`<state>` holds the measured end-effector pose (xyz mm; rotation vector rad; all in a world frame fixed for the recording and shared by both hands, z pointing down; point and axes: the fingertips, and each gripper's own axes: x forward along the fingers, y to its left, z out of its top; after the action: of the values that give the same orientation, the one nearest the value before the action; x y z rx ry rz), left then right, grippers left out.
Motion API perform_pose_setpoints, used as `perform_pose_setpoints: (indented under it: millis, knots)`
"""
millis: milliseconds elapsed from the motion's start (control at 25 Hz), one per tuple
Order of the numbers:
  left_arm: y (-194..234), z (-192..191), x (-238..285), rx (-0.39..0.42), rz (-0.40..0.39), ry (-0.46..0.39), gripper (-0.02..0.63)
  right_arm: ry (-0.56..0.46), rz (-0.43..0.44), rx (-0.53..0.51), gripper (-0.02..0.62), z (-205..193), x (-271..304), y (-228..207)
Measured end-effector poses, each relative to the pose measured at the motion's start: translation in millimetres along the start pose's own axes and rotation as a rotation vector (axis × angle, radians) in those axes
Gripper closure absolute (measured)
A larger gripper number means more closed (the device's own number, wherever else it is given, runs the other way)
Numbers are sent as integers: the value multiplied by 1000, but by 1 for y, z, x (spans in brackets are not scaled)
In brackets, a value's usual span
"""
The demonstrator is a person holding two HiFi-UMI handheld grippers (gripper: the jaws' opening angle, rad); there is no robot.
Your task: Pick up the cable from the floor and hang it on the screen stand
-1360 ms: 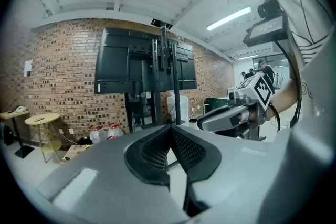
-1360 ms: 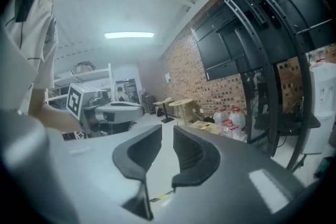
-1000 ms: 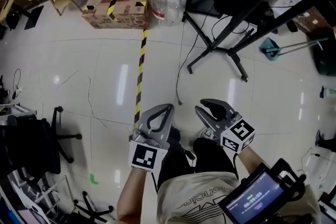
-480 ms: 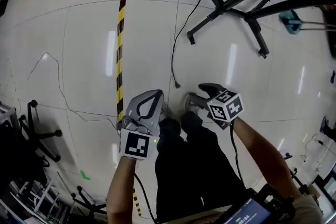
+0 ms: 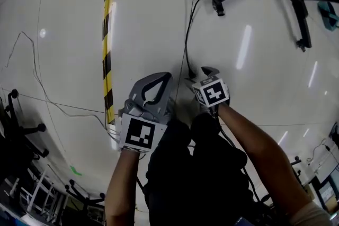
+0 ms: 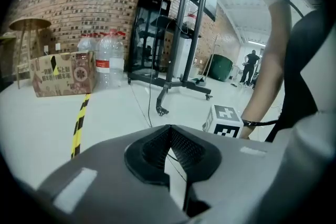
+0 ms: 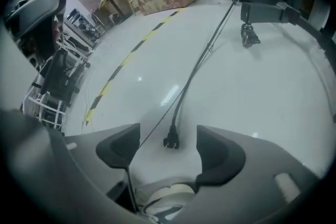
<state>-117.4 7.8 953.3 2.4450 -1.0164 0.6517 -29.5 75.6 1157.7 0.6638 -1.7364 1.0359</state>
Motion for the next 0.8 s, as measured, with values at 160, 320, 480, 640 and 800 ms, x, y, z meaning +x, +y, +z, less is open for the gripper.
perform_pose_setpoints:
  millis: [160, 320, 480, 640, 800]
  knots:
    - [-3, -21, 11, -18, -25, 8, 586, 35, -15, -30, 256, 3, 35, 2]
    - [1, -70, 33, -75, -23, 84, 586, 98, -105, 12, 332, -8, 47, -11]
    - [9, -143, 65, -131, -3, 298, 586, 104, -165, -81, 446, -6, 45, -22]
    - [-7, -155, 78, -196, -44, 304, 586, 120, -120, -66, 523, -6, 44, -31]
    - [-18, -145, 82, -215, -75, 297, 586, -21, 111, 181, 541, -1, 25, -23]
